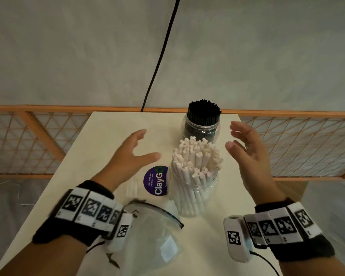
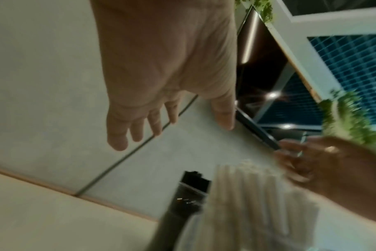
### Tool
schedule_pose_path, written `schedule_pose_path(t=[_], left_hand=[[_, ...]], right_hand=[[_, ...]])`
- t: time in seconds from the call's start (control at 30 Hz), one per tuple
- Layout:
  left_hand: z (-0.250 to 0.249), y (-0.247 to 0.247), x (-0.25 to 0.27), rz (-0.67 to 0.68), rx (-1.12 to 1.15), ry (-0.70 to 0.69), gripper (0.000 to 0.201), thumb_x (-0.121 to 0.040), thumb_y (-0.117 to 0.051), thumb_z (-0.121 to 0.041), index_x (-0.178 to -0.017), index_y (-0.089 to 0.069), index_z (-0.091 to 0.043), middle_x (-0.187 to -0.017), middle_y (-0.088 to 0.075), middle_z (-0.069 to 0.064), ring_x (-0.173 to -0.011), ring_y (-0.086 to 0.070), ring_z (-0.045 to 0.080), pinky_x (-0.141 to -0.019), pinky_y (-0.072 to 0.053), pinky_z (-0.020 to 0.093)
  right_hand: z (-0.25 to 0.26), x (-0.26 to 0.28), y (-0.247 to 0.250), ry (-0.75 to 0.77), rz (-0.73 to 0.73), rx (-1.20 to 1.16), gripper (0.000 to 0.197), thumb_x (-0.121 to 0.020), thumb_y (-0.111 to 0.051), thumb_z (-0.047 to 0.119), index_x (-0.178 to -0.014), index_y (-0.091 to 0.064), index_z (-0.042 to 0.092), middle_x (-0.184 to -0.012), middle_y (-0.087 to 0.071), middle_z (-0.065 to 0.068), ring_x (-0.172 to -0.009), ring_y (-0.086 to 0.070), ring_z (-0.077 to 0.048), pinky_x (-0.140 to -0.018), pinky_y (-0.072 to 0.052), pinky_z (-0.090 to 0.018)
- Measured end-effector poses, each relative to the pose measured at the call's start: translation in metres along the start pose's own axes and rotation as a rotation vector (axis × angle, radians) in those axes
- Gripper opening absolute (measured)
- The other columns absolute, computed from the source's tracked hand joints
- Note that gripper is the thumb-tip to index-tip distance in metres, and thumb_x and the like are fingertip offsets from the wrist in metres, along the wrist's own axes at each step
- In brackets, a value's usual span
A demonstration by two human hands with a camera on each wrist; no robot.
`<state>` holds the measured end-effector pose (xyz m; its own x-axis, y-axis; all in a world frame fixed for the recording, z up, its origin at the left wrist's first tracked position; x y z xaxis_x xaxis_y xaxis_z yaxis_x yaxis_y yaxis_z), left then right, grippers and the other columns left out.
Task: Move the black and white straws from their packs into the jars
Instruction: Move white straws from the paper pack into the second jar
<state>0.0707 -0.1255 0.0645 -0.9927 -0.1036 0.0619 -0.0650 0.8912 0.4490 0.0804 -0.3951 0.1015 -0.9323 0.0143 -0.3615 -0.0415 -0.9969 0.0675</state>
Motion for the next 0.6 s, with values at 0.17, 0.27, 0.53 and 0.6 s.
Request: schedule_pose_path(t=[0.17,0.27,0.53,0.6], left_hand=[[0.098,0.031,0.017,-0.062,-0.265,0.305,0.059,-0.081,-0.068,-0.034,-0.133,-0.043,-0.019,-0.141,-0.042,0.007,-0.127,-0.041,0.023,-0.099,-0.036,0.034],[0.158,0.015,0.032,0.071,-0.336,0.505,0.076,-0.078,-0.069,-0.044,-0.138,-0.034,-0.014,-0.143,-0.039,0.014,-0.128,-0.043,0.028,-0.101,-0.039,0.035],[0.219,-0.034,0.065,0.155,-0.051,0.642,0.101,-0.056,-0.08,-0.028,-0.139,-0.025,-0.01,-0.118,-0.056,0.015,-0.098,-0.058,0.025,-0.078,-0.046,0.029],[0.221,-0.041,0.068,0.17,-0.006,0.625,0.094,-0.047,-0.073,-0.02,-0.132,-0.036,-0.008,-0.11,-0.059,0.012,-0.095,-0.059,0.023,-0.073,-0.048,0.028]], right_hand=[[0.031,0.036,-0.049,0.202,0.115,0.09,0.019,-0.075,-0.052,0.022,-0.091,-0.061,0.018,-0.082,-0.061,0.005,-0.067,-0.054,0.0,-0.062,-0.044,-0.011],[0.013,0.06,-0.105,0.117,0.381,0.195,0.028,-0.077,-0.053,0.027,-0.103,-0.061,0.02,-0.092,-0.062,0.007,-0.077,-0.058,-0.001,-0.065,-0.047,-0.011],[-0.097,0.152,-0.196,-0.345,1.212,0.66,0.055,-0.089,-0.059,0.027,-0.139,-0.039,0.02,-0.143,-0.041,-0.006,-0.13,-0.039,-0.023,-0.104,-0.03,-0.029],[-0.113,0.17,-0.197,-0.407,1.294,0.692,0.047,-0.091,-0.056,0.028,-0.136,-0.044,0.02,-0.143,-0.043,-0.006,-0.129,-0.04,-0.022,-0.103,-0.029,-0.028]])
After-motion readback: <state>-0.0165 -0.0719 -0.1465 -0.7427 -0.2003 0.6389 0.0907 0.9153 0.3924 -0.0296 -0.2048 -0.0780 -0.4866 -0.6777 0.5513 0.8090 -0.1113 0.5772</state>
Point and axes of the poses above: each hand's wrist, its own x-axis away from the middle knuckle, its own y-axis out of the back of the hand, z = x × y, the point moved 9 cm from there along -x, towards the middle knuckle
